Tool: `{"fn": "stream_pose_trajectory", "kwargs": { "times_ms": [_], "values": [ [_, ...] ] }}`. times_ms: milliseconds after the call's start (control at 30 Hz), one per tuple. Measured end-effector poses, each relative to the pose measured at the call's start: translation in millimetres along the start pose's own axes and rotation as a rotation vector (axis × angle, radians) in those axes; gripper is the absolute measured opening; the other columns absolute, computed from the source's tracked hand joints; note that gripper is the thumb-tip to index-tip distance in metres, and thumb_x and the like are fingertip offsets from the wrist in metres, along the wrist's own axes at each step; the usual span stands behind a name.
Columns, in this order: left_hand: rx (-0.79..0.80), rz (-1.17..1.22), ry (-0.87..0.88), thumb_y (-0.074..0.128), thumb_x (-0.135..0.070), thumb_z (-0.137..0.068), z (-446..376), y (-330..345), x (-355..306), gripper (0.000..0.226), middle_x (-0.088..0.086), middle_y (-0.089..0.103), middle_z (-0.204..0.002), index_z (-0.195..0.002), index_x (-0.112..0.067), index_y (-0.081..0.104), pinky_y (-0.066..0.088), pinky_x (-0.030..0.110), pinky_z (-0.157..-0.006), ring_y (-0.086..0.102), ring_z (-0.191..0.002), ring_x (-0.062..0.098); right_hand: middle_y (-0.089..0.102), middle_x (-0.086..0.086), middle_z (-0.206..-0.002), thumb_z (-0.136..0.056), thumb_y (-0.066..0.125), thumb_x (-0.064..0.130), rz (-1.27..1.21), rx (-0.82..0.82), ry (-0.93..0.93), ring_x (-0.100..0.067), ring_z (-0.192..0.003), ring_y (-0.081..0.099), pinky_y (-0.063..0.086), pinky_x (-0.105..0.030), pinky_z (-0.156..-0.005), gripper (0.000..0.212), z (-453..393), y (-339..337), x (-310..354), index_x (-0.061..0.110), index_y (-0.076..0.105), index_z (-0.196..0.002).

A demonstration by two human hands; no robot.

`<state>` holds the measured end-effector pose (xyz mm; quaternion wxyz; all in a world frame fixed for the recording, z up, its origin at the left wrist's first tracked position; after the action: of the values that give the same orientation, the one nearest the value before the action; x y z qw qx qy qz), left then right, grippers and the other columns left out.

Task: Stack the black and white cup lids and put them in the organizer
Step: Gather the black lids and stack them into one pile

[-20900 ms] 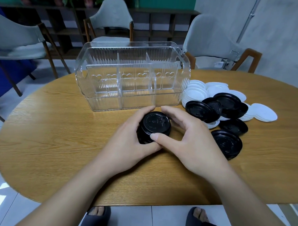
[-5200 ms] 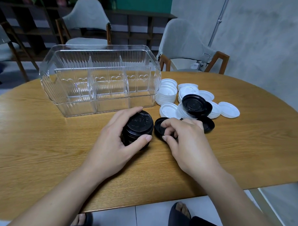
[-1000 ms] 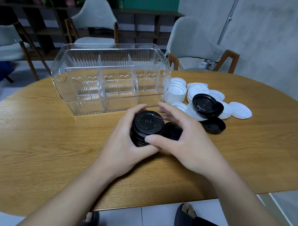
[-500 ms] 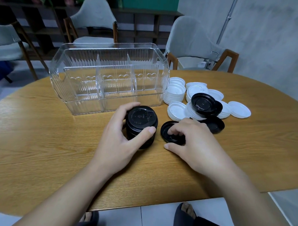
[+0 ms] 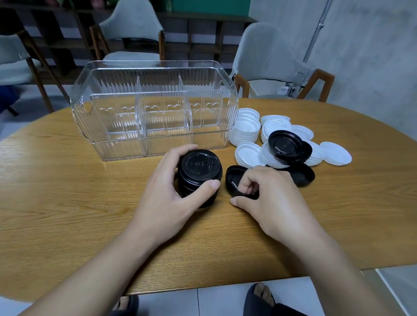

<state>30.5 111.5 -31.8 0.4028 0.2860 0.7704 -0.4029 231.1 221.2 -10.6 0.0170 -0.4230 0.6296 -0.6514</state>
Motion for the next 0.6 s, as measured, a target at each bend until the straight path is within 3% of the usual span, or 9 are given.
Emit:
{"fn": "stream_pose_trajectory", "kwargs": {
  "times_ms": [200, 267, 367, 433, 500, 600],
  "values": [
    [0.006, -0.015, 0.001, 0.085, -0.054, -0.088, 0, -1, -2, 0.073, -0.02, 0.066, -0.145, -0.153, -0.036, 0.056, 0.049, 0.042, -0.119, 0.062, -0.139, 0.008, 0.063, 0.01, -0.072, -0.077, 0.099, 0.037, -0.19, -0.114, 0.027, -0.01, -0.075, 0.058, 0.042, -0.02, -0.067, 0.042, 1, -10, -3, 0.023, 0.06, -0.069],
    [0.006, -0.015, 0.007, 0.085, -0.055, -0.087, 0, -1, -3, 0.076, -0.019, 0.063, -0.149, -0.155, -0.036, 0.054, 0.048, 0.041, -0.121, 0.059, -0.143, 0.008, 0.068, 0.011, -0.075, -0.082, 0.096, 0.035, -0.284, -0.145, 0.044, -0.008, -0.077, 0.062, 0.045, -0.019, -0.071, 0.031, 1, -14, -3, 0.023, 0.068, -0.074],
    [0.01, -0.027, 0.033, 0.084, -0.056, -0.087, 0, -2, -5, 0.08, -0.019, 0.06, -0.152, -0.157, -0.035, 0.053, 0.044, 0.031, -0.122, 0.056, -0.146, 0.007, 0.079, 0.006, -0.088, -0.09, 0.091, 0.024, -0.537, -0.198, 0.069, -0.014, -0.087, 0.074, 0.059, -0.032, -0.089, 0.014, -1, -19, 1, 0.021, 0.077, -0.09],
    [0.006, -0.037, 0.059, 0.085, -0.054, -0.087, 1, -2, -8, 0.081, -0.018, 0.059, -0.152, -0.158, -0.032, 0.053, 0.042, 0.023, -0.121, 0.054, -0.147, 0.006, 0.083, -0.001, -0.097, -0.094, 0.086, 0.015, -0.734, -0.242, 0.077, -0.022, -0.094, 0.08, 0.064, -0.045, -0.095, 0.014, -1, -22, 4, 0.017, 0.077, -0.105],
    [-0.014, -0.054, 0.092, 0.087, -0.051, -0.087, 1, -3, -13, 0.082, -0.016, 0.058, -0.154, -0.158, -0.029, 0.053, 0.038, 0.02, -0.121, 0.052, -0.149, 0.005, 0.085, -0.006, -0.103, -0.098, 0.081, 0.009, -0.906, -0.269, 0.102, -0.025, -0.098, 0.082, 0.063, -0.048, -0.099, 0.024, 0, -24, 8, 0.015, 0.074, -0.12],
    [-0.082, -0.152, 0.196, 0.093, -0.048, -0.088, -1, -4, -20, 0.085, -0.01, 0.057, -0.157, -0.16, -0.023, 0.053, 0.037, 0.037, -0.128, 0.049, -0.152, 0.014, 0.083, -0.012, -0.113, -0.1, 0.077, 0.007, -1.117, -0.284, 0.12, -0.03, -0.107, 0.081, 0.06, -0.051, -0.107, 0.033, -1, -24, 16, 0.015, 0.07, -0.131]
  ]
}}
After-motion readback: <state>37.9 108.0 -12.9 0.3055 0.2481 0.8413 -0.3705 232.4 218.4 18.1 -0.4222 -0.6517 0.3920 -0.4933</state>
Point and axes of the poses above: each hand's wrist, its own z-axis away from the middle knuckle, its own y-axis out of the palm, x = y × z, the point moved 2 cm from there along -z, towards the middle knuckle
